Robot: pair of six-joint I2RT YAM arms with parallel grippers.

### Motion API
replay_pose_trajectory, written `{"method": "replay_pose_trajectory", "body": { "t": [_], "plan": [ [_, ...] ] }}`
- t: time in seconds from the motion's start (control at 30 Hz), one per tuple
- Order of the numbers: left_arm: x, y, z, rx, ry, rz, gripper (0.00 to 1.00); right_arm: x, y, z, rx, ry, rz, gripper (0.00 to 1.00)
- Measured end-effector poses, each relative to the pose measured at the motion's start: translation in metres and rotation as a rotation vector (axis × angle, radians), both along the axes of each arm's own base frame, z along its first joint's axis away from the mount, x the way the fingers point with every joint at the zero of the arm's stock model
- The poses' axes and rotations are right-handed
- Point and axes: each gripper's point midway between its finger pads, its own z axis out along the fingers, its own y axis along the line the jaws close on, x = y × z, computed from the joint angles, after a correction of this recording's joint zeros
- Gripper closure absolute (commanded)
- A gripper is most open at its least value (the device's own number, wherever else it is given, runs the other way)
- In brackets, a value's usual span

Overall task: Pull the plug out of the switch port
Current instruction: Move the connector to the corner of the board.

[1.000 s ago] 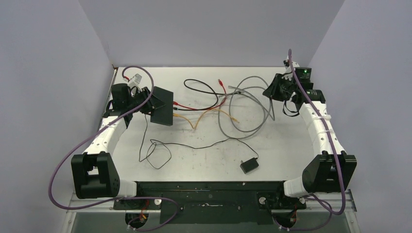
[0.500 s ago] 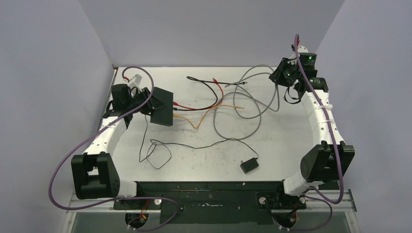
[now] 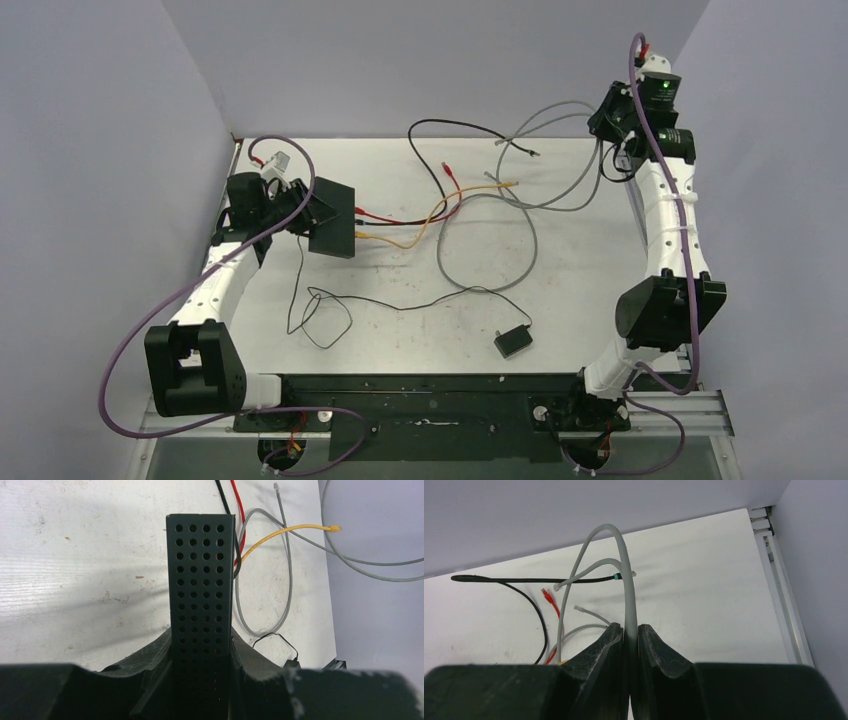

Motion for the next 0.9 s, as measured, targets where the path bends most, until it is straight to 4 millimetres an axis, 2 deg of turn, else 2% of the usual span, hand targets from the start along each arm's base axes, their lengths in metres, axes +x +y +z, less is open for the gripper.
{"method": "replay_pose_trajectory", "body": {
  "t": [0.37, 0.57, 0.73, 0.9],
  "plan": [
    [0.002, 0.005, 0.007, -0.016, 0.004, 0.058, 1.0, 0.012, -0.024, 0.028, -0.024, -0.044, -0.045, 0.95],
    [0.005, 0.015, 0.017, -0.02, -0.011, 0.124, 1.0, 0.011, -0.026, 0.071, -0.036, -0.136, -0.055, 0.95],
    [0.016, 0.028, 0.034, -0.012, -0.045, 0.195, 1.0, 0.006, -0.034, 0.105, -0.062, -0.214, -0.094, 0.95],
    [0.027, 0.041, 0.059, 0.007, -0.101, 0.257, 1.0, 0.004, -0.044, 0.11, -0.082, -0.222, -0.132, 0.95]
  ]
}}
